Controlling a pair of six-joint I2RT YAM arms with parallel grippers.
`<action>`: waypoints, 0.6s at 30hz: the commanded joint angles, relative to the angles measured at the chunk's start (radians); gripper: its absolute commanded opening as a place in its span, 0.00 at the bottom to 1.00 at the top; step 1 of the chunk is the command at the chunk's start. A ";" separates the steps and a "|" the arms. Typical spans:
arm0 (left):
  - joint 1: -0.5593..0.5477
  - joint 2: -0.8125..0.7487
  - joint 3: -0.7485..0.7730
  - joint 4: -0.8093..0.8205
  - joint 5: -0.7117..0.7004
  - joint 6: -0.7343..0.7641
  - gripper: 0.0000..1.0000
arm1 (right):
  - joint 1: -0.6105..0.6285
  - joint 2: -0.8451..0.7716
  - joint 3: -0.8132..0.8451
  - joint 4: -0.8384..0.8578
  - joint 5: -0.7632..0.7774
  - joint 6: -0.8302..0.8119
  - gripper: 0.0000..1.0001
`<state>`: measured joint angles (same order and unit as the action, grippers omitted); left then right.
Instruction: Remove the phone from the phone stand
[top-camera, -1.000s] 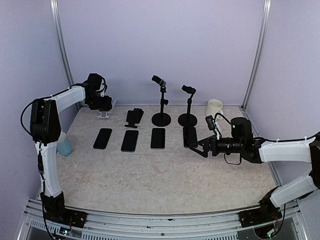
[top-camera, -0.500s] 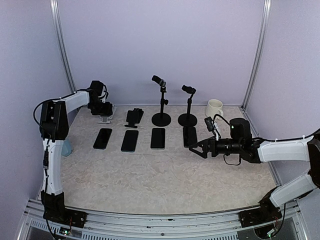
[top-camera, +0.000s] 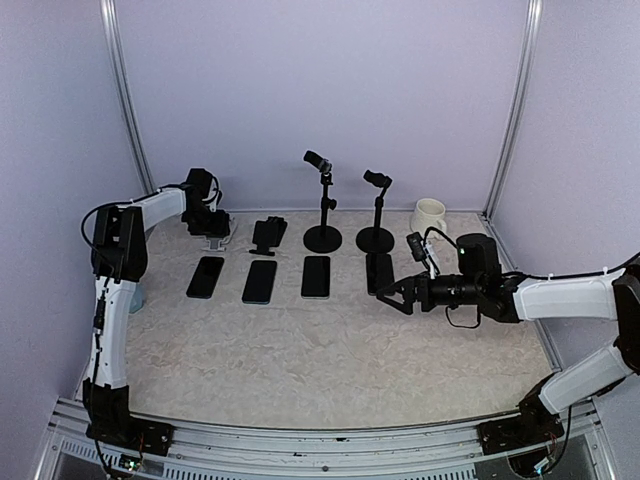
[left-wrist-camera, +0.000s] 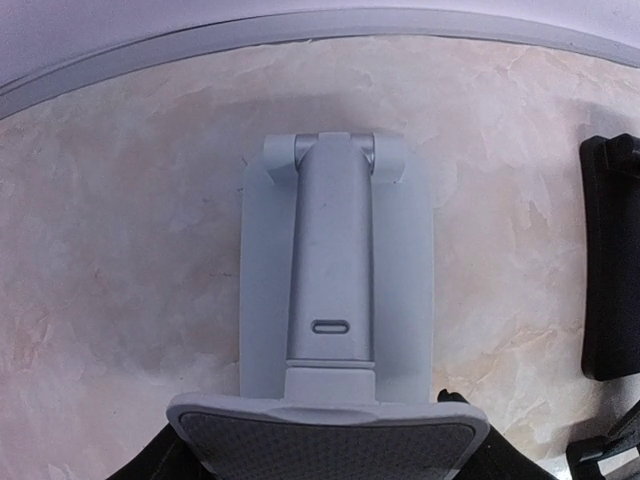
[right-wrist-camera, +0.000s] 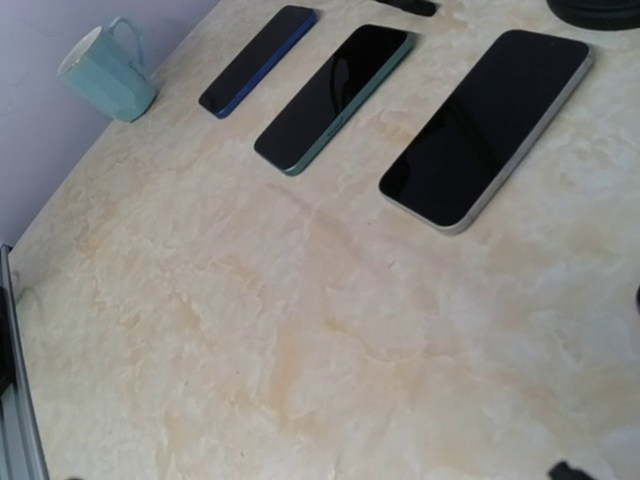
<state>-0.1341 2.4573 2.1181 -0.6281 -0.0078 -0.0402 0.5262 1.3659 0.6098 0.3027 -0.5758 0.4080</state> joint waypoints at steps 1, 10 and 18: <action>0.007 0.034 0.038 0.015 0.006 0.012 0.52 | -0.011 0.010 0.029 -0.008 0.000 -0.011 1.00; 0.008 0.016 0.042 0.002 0.015 -0.015 0.92 | -0.011 0.002 0.070 -0.041 0.009 -0.020 1.00; 0.004 -0.137 -0.031 0.023 0.023 -0.060 0.99 | -0.011 -0.044 0.107 -0.103 0.045 -0.047 1.00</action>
<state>-0.1337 2.4565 2.1223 -0.6277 -0.0006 -0.0689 0.5262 1.3632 0.6804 0.2474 -0.5583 0.3874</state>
